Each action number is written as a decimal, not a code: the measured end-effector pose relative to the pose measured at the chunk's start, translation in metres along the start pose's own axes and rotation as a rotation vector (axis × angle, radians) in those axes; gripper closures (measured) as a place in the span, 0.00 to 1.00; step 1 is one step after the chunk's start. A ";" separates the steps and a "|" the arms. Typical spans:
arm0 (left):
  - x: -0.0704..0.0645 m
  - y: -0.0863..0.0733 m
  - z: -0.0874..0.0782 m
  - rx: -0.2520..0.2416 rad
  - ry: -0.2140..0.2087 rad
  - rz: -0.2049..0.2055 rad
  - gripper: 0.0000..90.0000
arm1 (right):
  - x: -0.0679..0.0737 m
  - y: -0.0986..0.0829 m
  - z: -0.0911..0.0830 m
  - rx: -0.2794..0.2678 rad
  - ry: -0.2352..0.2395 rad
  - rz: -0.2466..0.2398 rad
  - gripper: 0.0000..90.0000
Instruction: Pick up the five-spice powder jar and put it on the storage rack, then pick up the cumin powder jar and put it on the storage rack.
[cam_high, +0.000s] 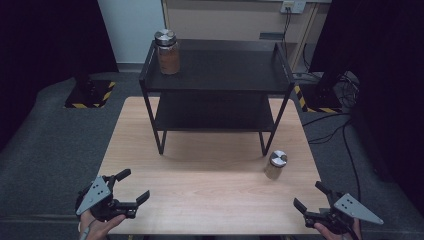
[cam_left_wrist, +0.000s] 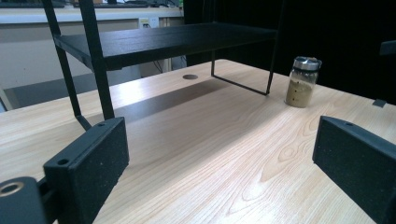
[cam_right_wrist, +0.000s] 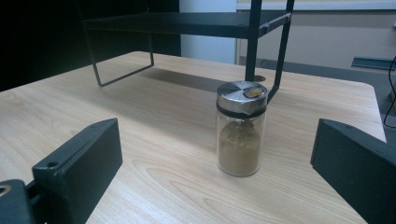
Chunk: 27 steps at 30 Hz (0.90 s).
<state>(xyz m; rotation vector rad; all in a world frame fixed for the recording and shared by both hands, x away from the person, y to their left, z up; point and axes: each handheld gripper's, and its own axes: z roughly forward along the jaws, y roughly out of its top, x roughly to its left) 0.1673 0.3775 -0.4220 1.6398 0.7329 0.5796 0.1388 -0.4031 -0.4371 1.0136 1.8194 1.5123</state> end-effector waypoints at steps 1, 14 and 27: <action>0.000 0.000 0.000 0.004 0.001 0.001 0.03 | 0.000 0.000 0.000 0.002 0.000 0.000 0.03; 0.000 0.000 -0.001 0.005 0.020 -0.015 0.02 | 0.000 -0.001 -0.001 -0.063 -0.002 -0.009 0.02; -0.001 -0.001 -0.003 0.002 0.031 -0.016 0.02 | -0.022 0.030 -0.002 -0.032 0.073 -0.025 0.01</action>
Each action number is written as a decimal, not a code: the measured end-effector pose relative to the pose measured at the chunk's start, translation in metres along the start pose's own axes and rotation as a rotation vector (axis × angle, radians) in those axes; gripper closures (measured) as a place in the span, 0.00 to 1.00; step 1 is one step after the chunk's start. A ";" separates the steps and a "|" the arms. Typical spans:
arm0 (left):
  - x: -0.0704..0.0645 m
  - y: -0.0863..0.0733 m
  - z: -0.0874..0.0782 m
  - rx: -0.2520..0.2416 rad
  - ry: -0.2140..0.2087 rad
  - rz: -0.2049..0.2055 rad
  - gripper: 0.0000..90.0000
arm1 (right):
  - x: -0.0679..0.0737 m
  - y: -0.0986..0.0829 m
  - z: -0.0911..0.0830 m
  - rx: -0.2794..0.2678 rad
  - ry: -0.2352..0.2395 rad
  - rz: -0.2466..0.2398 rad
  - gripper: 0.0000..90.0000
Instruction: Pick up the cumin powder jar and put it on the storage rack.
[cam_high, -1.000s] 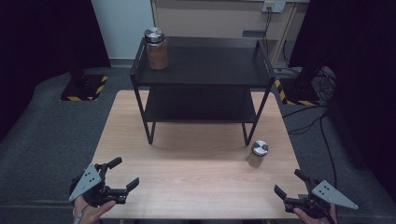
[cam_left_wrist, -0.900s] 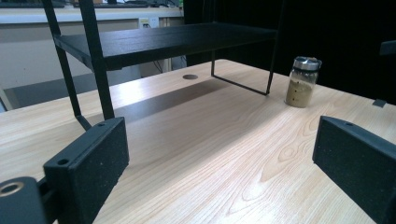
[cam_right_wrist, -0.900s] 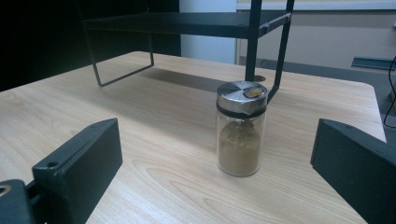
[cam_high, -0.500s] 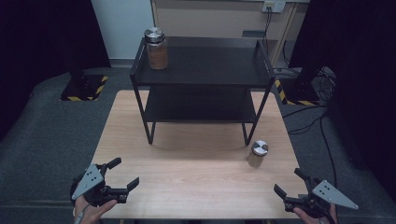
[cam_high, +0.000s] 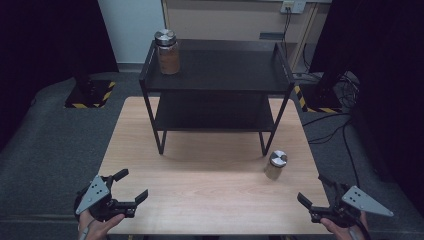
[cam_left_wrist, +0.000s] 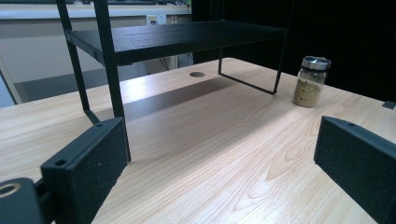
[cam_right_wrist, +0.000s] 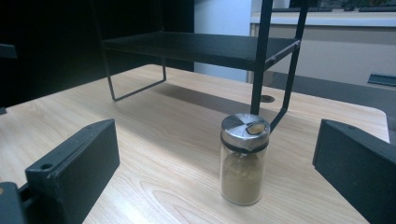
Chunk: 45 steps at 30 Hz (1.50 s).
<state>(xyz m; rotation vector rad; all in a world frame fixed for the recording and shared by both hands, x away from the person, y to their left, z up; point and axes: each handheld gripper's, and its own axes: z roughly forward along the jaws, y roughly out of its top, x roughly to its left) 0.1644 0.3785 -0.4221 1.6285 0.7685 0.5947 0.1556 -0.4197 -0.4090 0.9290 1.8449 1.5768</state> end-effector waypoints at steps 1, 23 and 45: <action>0.000 0.000 0.000 0.001 0.002 0.000 0.02 | -0.002 0.003 0.000 0.001 0.006 0.003 0.01; 0.000 0.000 -0.001 0.004 0.006 -0.013 0.02 | -0.037 0.065 0.003 0.032 0.056 -0.058 0.01; -0.001 0.001 0.000 0.018 0.012 -0.011 0.02 | -0.051 0.073 0.058 0.153 0.061 -0.084 0.02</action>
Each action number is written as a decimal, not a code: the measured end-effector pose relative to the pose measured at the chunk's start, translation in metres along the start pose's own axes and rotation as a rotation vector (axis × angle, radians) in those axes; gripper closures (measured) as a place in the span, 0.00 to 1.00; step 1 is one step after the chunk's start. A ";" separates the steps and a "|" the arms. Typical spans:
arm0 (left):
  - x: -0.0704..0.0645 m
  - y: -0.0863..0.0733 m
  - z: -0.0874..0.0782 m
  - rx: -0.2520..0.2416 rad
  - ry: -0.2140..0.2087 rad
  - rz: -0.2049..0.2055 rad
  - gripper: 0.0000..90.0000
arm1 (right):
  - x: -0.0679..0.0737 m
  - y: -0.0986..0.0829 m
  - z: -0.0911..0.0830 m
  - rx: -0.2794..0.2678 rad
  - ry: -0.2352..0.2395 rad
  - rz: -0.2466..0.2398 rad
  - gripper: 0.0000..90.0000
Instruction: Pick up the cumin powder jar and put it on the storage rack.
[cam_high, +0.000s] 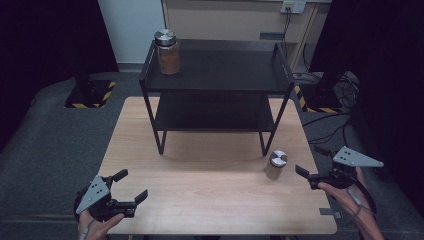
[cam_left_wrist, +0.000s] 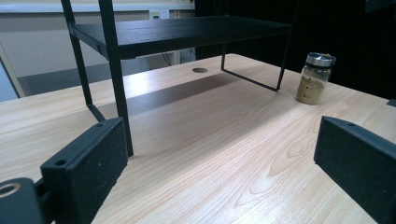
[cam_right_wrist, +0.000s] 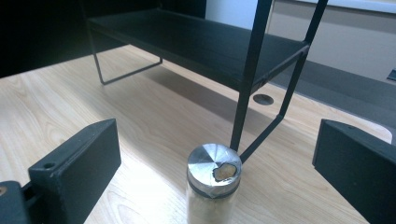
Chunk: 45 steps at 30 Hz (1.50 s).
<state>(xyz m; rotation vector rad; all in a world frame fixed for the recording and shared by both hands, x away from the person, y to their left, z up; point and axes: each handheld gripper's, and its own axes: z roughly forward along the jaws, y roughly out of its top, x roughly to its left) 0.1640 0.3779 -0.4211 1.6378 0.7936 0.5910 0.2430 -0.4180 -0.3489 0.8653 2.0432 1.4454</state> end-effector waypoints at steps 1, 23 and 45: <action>0.000 0.000 0.000 0.000 0.000 0.001 0.02 | -0.001 -0.001 0.003 0.004 0.001 0.000 0.02; 0.000 0.000 0.000 -0.001 0.003 -0.007 0.01 | -0.006 -0.013 0.063 0.118 0.001 0.016 0.03; -0.001 0.001 0.001 0.009 -0.005 0.002 0.01 | -0.009 -0.026 0.102 0.195 0.027 0.016 0.28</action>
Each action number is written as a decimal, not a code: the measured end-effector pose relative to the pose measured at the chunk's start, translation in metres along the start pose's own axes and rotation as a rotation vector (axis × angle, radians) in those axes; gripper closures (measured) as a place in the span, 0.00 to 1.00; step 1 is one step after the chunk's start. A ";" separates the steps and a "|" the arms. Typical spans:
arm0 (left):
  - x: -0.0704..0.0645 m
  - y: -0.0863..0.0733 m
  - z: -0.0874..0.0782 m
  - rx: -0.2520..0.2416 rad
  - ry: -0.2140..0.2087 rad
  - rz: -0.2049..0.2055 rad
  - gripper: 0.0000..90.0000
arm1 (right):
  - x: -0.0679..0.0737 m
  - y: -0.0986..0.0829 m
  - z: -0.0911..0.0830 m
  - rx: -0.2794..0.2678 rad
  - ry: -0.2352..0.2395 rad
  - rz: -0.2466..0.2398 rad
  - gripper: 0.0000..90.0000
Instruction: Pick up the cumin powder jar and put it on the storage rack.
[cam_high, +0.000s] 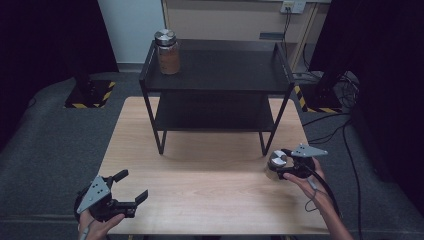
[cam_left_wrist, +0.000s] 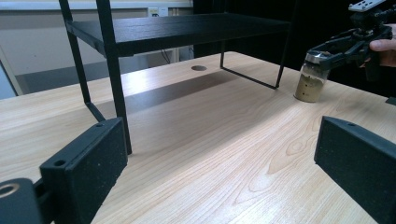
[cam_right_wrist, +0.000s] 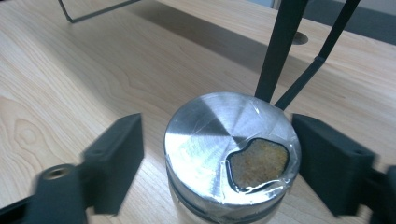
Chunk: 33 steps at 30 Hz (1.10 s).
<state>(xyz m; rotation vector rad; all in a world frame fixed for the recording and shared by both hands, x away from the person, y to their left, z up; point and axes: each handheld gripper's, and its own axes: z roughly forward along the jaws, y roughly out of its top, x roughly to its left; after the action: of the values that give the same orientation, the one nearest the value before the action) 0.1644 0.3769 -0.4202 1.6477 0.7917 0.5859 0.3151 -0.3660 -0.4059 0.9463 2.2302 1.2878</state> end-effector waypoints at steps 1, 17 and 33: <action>0.000 0.000 0.000 0.000 0.000 0.000 0.01 | 0.001 0.000 0.000 0.001 -0.004 -0.001 0.32; 0.000 0.000 0.000 -0.003 0.002 -0.003 0.01 | -0.002 0.018 -0.014 0.012 0.028 -0.004 0.39; 0.000 0.000 -0.001 -0.002 -0.001 -0.005 0.01 | -0.001 0.116 -0.029 0.040 0.301 -0.176 0.39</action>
<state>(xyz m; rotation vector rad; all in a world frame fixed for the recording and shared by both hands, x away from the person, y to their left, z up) 0.1642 0.3775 -0.4202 1.6436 0.7938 0.5824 0.3394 -0.3437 -0.2911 0.5822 2.5081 1.3841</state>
